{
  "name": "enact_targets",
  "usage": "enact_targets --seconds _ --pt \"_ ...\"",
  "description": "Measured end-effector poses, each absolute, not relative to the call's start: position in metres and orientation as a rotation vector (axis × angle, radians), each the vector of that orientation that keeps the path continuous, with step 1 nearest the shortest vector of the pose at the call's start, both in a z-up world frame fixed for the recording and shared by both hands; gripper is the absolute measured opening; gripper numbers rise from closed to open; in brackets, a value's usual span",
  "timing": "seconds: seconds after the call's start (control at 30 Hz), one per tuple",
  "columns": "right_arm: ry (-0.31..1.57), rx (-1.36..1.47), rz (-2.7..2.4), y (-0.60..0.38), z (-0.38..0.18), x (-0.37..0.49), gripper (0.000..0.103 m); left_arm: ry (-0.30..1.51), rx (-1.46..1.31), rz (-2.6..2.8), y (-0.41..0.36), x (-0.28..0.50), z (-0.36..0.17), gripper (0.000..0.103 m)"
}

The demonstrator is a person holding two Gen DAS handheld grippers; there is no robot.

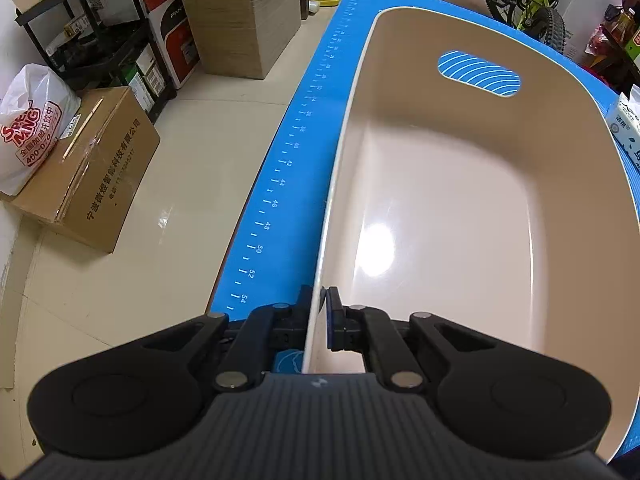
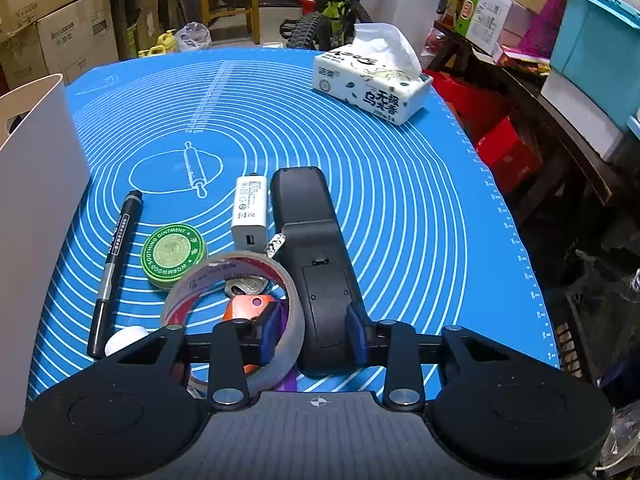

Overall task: Organize rigid objects
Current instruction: 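Move the left tool onto the beige bin rim while the right tool grasps the tape roll, then lift the clear tape roll with the right tool and carry it over the bin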

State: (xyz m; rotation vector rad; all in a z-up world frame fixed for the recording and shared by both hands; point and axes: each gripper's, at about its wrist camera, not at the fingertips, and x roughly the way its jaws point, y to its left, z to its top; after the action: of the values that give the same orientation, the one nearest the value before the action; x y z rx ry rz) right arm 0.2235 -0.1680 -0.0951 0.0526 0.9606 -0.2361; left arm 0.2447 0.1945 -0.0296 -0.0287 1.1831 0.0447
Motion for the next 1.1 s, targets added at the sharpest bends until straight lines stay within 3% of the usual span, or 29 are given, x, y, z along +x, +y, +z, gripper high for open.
enact_targets --seconds 0.07,0.17,0.47,0.7,1.1 --pt "0.957 0.034 -0.231 -0.166 -0.094 0.225 0.040 1.182 -0.032 0.045 0.197 0.246 -0.030 0.008" --pt "0.955 0.029 -0.209 -0.166 -0.093 0.228 0.020 1.179 -0.036 0.044 0.197 0.245 -0.031 0.008" --pt "0.876 0.070 -0.216 -0.173 -0.077 0.218 0.019 1.178 -0.039 0.046 0.196 0.244 -0.032 0.008" --pt "0.740 0.087 -0.200 -0.165 -0.028 0.216 0.019 1.178 -0.035 0.047 0.196 0.244 -0.032 0.008" --pt "0.589 0.025 0.005 -0.079 0.037 0.241 0.019 1.177 -0.026 0.046 0.193 0.243 -0.034 0.008"
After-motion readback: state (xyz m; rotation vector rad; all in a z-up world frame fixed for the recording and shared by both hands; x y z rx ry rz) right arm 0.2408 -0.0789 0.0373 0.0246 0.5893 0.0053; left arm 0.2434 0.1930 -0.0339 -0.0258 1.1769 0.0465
